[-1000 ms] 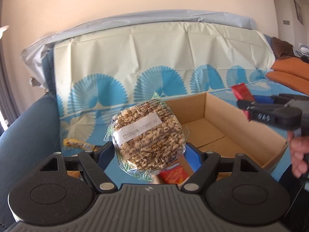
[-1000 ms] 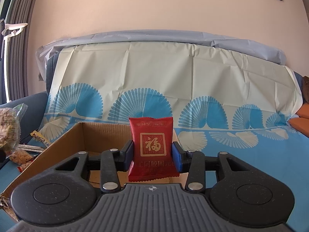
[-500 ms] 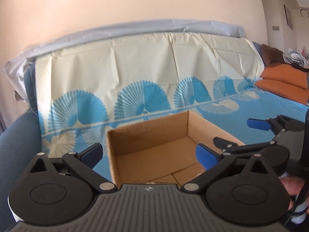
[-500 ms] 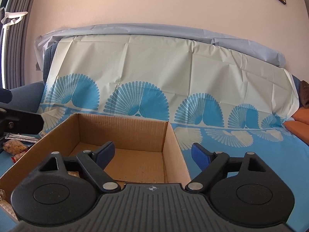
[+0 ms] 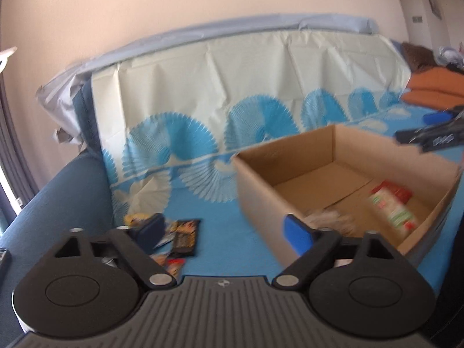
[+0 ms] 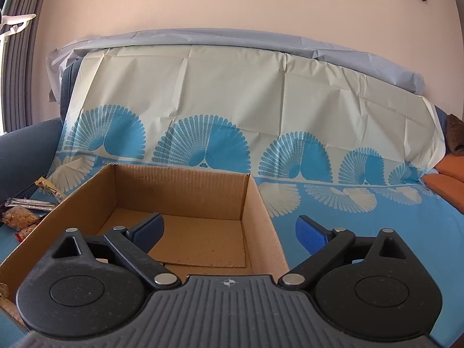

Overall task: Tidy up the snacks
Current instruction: 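Move both tools back to the remaining snacks on the sofa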

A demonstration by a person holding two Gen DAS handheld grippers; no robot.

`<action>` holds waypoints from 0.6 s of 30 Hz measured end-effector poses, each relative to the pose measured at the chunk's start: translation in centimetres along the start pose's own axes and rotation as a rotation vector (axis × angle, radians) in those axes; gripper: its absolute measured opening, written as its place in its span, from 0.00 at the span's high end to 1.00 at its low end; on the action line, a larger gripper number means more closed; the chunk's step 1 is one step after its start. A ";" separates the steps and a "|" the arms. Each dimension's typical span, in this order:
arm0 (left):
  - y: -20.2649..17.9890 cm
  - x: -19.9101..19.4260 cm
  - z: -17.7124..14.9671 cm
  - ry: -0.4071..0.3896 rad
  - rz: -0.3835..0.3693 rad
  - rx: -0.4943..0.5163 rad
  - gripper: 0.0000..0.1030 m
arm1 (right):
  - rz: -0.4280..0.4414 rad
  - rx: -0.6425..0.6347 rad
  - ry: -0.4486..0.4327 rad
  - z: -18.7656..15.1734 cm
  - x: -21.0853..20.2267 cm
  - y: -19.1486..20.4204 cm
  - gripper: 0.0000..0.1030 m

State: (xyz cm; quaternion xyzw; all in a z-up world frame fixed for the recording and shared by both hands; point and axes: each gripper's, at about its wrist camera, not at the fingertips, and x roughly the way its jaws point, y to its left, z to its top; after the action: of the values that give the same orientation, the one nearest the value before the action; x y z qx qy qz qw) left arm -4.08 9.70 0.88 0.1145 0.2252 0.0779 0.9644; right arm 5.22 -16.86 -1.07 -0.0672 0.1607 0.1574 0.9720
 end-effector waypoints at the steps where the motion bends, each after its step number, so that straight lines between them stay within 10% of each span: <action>1: 1.0 0.6 -0.4 0.022 0.015 -0.002 0.40 | -0.003 0.002 0.002 -0.1 -0.2 0.1 0.06; 4: 4.1 2.0 -2.6 0.097 0.050 -0.053 0.66 | -0.015 0.006 0.008 -0.3 -0.9 0.6 0.06; 10: 9.2 2.4 -5.2 0.188 0.101 -0.327 0.67 | 0.033 0.078 0.043 -0.9 -3.4 1.8 0.07; 18: 5.7 0.7 -4.4 0.134 0.058 -0.136 0.67 | 0.117 0.273 0.072 -0.4 -6.7 2.1 0.17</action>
State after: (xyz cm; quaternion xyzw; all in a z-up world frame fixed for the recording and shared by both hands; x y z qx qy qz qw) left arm -6.00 16.19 -1.81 0.0500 0.2798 0.1283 0.9501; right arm -1.64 -16.88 0.64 0.0695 0.2188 0.1878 0.9550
